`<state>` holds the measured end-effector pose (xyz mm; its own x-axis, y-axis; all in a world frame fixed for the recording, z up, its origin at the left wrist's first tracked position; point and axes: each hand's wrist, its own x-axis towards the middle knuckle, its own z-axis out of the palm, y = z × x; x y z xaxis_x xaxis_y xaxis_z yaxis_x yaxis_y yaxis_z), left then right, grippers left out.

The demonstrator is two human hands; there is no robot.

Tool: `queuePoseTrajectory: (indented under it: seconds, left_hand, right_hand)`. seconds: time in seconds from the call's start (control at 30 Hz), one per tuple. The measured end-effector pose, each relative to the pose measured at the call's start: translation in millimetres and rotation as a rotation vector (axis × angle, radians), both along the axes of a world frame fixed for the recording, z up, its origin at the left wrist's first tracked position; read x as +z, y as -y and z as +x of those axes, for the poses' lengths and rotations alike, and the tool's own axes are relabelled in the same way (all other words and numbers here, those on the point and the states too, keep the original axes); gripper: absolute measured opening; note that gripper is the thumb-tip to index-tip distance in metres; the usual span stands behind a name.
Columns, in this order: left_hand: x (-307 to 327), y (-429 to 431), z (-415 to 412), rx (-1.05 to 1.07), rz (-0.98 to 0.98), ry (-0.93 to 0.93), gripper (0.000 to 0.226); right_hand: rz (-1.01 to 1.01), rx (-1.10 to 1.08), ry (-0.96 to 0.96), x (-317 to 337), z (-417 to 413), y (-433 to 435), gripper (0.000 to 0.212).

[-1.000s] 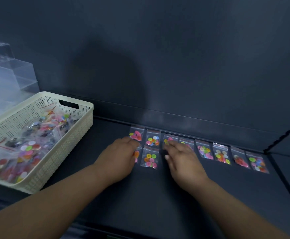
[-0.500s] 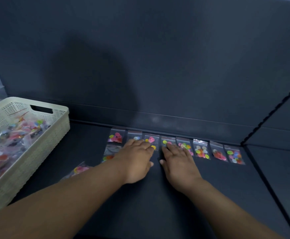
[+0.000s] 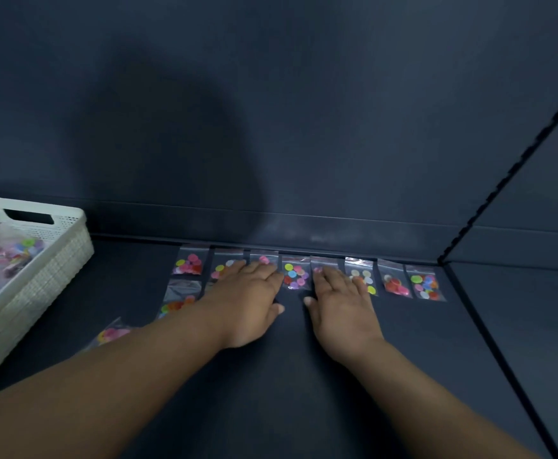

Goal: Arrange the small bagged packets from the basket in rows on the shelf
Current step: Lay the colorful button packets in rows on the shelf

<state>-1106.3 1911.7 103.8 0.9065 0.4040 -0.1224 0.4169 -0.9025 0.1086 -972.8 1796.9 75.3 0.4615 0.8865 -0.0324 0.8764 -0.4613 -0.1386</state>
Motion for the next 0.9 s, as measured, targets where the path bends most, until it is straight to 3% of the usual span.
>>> queuePoseTrajectory:
  seconds: [0.17,0.43,0.73,0.9]
  left_hand:
    - [-4.3,15.1,19.0,-0.075,0.017,0.008,0.063]
    - [-8.5,19.3,32.2,-0.054,-0.001,-0.088,0.066]
    - [-4.8,36.7,55.8,-0.107,-0.002,0.001,0.064]
    - [-12.8,38.4,67.1,-0.109,-0.02,-0.044,0.066]
  right_hand:
    - [0.091,-0.054,0.006,7.6,15.2,12.2,0.051]
    - [0.002,-0.077,-0.006,0.0,35.5,31.7,0.056]
    - [0.104,-0.025,-0.024,3.8,50.3,43.2,0.052]
    - [0.087,-0.134,-0.02,1.3,68.4,53.8,0.054]
